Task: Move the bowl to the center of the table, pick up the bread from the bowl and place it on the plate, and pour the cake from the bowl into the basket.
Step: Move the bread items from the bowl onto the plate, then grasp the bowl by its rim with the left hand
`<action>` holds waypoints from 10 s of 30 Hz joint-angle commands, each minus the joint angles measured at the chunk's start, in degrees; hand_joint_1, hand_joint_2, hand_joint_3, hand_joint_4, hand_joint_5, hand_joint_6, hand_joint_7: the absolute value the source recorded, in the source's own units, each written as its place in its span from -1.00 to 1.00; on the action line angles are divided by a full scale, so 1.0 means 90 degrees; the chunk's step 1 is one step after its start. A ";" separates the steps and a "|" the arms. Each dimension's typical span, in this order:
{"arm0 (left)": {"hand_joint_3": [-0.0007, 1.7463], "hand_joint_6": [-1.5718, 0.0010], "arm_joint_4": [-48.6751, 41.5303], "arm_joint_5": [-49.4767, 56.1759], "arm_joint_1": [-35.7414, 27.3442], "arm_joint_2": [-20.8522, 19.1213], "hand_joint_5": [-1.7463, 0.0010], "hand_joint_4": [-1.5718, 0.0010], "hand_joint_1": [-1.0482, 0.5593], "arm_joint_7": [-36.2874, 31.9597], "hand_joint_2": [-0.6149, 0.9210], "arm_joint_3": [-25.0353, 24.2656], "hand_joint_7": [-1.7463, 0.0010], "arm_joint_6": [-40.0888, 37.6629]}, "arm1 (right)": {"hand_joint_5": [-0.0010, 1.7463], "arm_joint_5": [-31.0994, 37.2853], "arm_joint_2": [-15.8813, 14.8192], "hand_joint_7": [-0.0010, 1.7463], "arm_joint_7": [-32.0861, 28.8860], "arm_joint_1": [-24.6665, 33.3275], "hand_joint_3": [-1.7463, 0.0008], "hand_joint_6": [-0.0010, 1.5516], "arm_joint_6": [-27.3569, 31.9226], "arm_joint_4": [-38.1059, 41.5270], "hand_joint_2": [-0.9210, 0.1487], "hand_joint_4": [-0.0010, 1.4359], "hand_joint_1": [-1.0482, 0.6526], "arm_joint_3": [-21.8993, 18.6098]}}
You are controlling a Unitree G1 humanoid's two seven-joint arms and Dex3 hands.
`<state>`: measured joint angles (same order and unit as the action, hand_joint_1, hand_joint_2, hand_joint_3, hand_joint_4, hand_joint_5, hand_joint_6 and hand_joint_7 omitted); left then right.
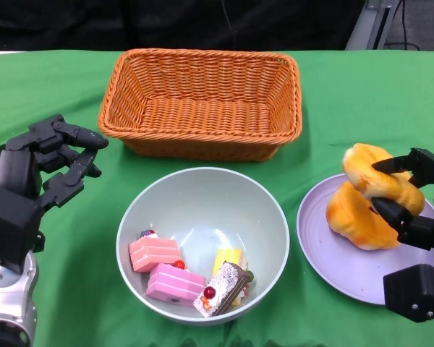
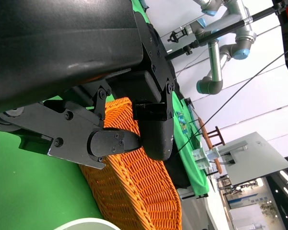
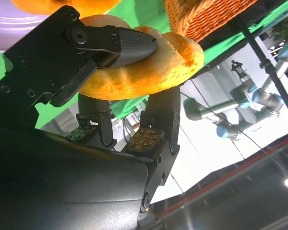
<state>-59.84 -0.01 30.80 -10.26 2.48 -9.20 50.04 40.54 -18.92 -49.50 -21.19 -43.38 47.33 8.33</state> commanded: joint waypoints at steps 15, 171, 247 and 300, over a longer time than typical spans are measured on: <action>-0.48 -0.17 0.0055 -0.0037 -0.0023 -0.0125 -0.52 -0.08 0.16 0.0083 0.96 -0.0015 -0.02 0.0101 | 0.57 -0.0316 0.0017 -0.24 0.0357 -0.0260 0.39 0.28 0.0153 0.0805 -0.47 0.21 0.22 0.0407; -0.87 -0.06 0.1864 -0.1965 -0.0977 -0.0478 0.70 0.06 -0.29 0.3375 1.00 0.0080 0.99 0.0949 | 0.91 -0.5317 0.2155 0.51 0.6493 0.1347 -0.27 -0.14 0.0614 -0.3619 -0.23 -0.03 0.24 -0.1324; -0.79 -0.36 0.3594 0.5851 -0.1424 -0.1793 0.18 0.02 -0.47 -0.0119 1.00 0.0353 1.00 0.3168 | 0.84 -0.5088 0.2445 0.52 0.6229 0.1828 -0.38 -0.14 0.0647 -0.4161 -0.04 -0.02 0.20 -0.1071; -0.62 -0.35 0.4274 0.6197 -0.1031 -0.2962 0.29 -0.04 -0.63 -0.0926 1.00 0.3655 0.94 0.0314 | 0.85 -0.4853 0.2477 0.54 0.5996 0.2004 -0.33 -0.15 0.0631 -0.4355 -0.05 -0.05 0.15 -0.1023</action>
<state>-21.34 55.42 20.75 -35.42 -6.58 23.19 53.23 -2.54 3.41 4.68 -3.24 -37.15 8.35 -0.78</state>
